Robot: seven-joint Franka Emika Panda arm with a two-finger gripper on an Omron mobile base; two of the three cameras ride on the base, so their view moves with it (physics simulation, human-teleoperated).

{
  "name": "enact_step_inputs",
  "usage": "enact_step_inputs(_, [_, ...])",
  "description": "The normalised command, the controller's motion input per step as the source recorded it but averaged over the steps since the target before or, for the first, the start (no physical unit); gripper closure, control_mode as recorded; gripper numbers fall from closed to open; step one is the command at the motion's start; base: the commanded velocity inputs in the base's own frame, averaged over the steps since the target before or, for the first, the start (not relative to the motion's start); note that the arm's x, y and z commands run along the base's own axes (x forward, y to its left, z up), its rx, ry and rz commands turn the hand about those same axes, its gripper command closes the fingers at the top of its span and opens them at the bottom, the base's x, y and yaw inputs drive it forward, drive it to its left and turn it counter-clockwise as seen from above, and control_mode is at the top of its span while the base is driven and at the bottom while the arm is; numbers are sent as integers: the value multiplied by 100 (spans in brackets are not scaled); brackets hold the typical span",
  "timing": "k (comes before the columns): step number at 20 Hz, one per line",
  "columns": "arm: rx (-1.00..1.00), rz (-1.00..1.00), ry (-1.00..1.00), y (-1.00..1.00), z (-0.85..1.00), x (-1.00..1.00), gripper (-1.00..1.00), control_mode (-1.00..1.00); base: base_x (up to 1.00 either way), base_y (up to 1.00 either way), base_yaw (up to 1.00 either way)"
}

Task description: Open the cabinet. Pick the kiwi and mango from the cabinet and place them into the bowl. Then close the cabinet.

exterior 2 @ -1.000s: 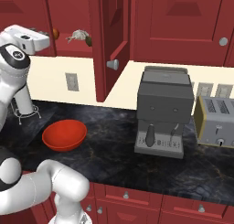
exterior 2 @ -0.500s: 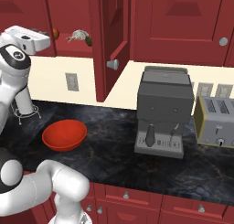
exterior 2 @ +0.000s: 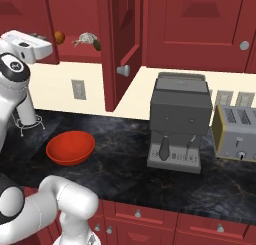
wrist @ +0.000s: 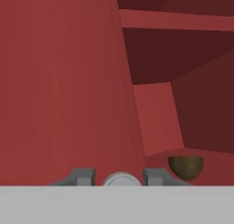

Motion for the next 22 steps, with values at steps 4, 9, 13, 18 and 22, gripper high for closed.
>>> enact_step_inputs(4, [0, 0, -2, 49, 10, -59, 100, -100, 0, 0, 0])
enact_step_inputs(9, [0, 0, 0, 77, 21, -64, 100, -100, 0, 0, 0])
enact_step_inputs(13, [0, -3, 0, 91, 21, -73, 100, -100, 0, 0, 0])
enact_step_inputs(18, [2, -4, 0, 98, 19, -76, 100, -100, 0, 0, 0])
enact_step_inputs(22, [3, -5, 0, 100, 21, -75, 100, -100, 0, 0, 0])
